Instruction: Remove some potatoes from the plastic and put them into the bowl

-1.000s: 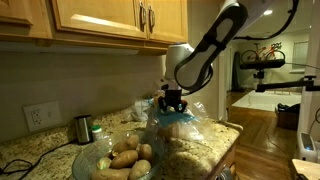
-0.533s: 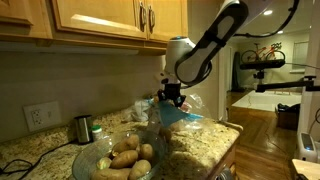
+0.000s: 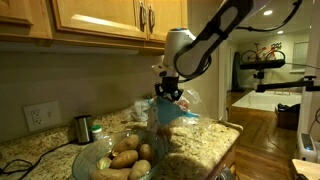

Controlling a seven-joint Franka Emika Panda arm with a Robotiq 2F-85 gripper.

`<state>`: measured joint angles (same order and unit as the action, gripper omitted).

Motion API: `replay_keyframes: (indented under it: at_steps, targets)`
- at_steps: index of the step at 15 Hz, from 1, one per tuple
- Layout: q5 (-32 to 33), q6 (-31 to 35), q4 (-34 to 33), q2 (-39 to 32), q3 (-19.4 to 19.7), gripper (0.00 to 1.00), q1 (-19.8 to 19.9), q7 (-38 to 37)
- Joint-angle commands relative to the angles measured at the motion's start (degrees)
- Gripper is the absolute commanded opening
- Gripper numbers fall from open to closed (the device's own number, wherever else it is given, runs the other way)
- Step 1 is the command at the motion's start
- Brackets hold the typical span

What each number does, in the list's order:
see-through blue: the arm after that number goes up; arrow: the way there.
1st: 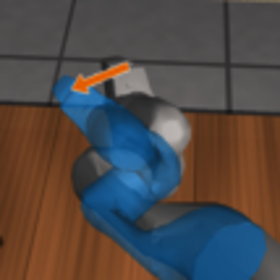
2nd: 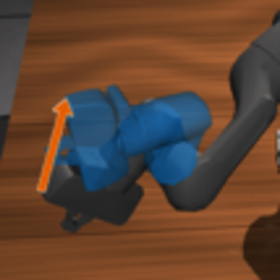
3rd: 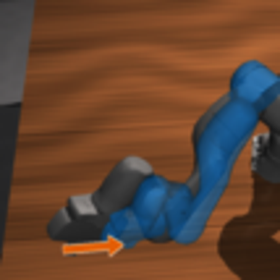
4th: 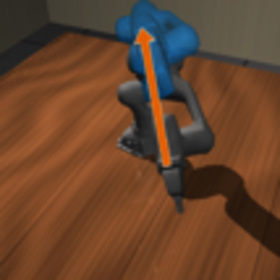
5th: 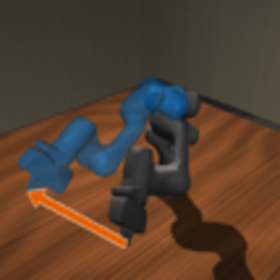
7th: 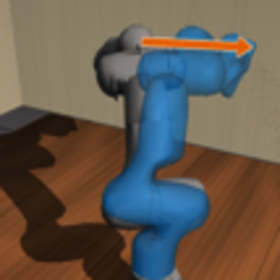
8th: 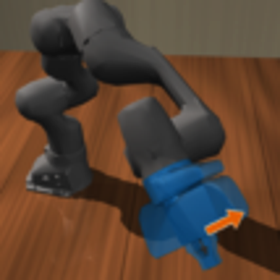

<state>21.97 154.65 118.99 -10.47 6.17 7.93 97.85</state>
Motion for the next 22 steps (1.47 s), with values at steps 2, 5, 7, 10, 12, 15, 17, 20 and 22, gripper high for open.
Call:
replay_keyframes:
  at_steps: [2, 5, 7, 10, 12, 15, 17, 20, 22]
  targets:
    - [-0.18, 1.53, 2.64, 4.33, -1.42, 0.3, -0.85, 0.36]
    - [-1.97, 1.86, 3.1, 4.88, -3.44, 0.3, -1.37, 1.54]
    - [-3.56, 1.94, 3.37, 4.98, -4.85, 0.3, -1.86, 2.48]
    - [-6.86, 1.79, 3.67, 4.85, -7.07, 0.3, -2.4, 4.72]
    - [-10.82, 1.56, 4.0, 4.67, -8.79, 0.3, -2.49, 7.47]
    - [-16.92, 0.66, 4.34, 4.26, -10.82, 0.3, -2.68, 12.15]
    - [-21.12, 0.24, 4.72, 3.92, -12.15, 0.3, -2.71, 15.7]
    - [-26.0, -0.51, 5.14, 2.6, -13.83, 0.3, -3.14, 20.42]
    - [-27.92, -0.75, 5.35, 1.3, -14.75, 0.3, -3.4, 22.65]
